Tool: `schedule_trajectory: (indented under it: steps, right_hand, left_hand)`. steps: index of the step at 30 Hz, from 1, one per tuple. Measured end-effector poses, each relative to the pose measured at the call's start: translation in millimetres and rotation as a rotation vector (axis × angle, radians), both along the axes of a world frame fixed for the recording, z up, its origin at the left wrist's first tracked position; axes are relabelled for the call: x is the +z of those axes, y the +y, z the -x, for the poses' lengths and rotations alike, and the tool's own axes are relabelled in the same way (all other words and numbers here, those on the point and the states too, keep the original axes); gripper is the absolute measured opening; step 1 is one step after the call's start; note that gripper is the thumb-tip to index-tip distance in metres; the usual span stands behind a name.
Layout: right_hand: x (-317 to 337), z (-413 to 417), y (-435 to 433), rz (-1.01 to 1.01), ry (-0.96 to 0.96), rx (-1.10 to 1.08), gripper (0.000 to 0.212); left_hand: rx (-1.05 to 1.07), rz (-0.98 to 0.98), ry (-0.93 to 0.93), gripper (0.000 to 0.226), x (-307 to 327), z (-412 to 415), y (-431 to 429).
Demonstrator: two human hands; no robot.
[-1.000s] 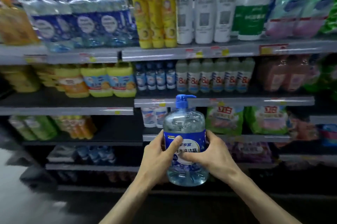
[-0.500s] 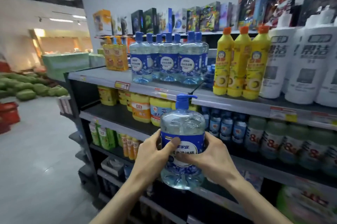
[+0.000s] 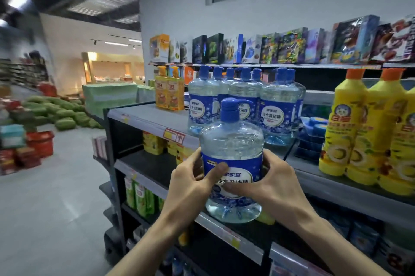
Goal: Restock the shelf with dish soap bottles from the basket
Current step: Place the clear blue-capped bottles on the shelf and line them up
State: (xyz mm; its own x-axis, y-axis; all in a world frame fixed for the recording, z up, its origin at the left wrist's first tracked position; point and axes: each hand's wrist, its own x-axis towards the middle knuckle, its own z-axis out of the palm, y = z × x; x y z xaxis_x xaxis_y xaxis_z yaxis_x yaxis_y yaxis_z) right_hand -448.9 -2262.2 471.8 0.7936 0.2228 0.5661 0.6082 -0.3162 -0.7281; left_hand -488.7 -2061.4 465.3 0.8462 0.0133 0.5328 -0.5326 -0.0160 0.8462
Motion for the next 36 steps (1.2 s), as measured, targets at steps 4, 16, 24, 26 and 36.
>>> schedule_trajectory:
  steps: [4, 16, 24, 26, 36]
  right_hand:
    - [14, -21, 25, -0.065, -0.076, -0.019, 0.086]
    - [66, -73, 80, -0.161, -0.368, -0.257, 0.087]
    - [72, -115, 78, -0.157, -0.33, -0.362, 0.091]
    - [68, -128, 73, -0.145, -0.283, -0.375, 0.091]
    - [47, -169, 56, -0.095, -0.16, -0.425, 0.079]
  left_hand:
    - [-0.074, 0.008, -0.107, 0.039, 14, -31, 24]
    - [-0.271, -0.164, -0.341, 0.06, 70, -148, 78]
    - [-0.31, -0.187, -0.346, 0.057, 75, -209, 75]
    - [-0.292, -0.183, -0.339, 0.054, 73, -218, 70]
    - [-0.253, -0.255, -0.202, 0.055, 66, -257, 54]
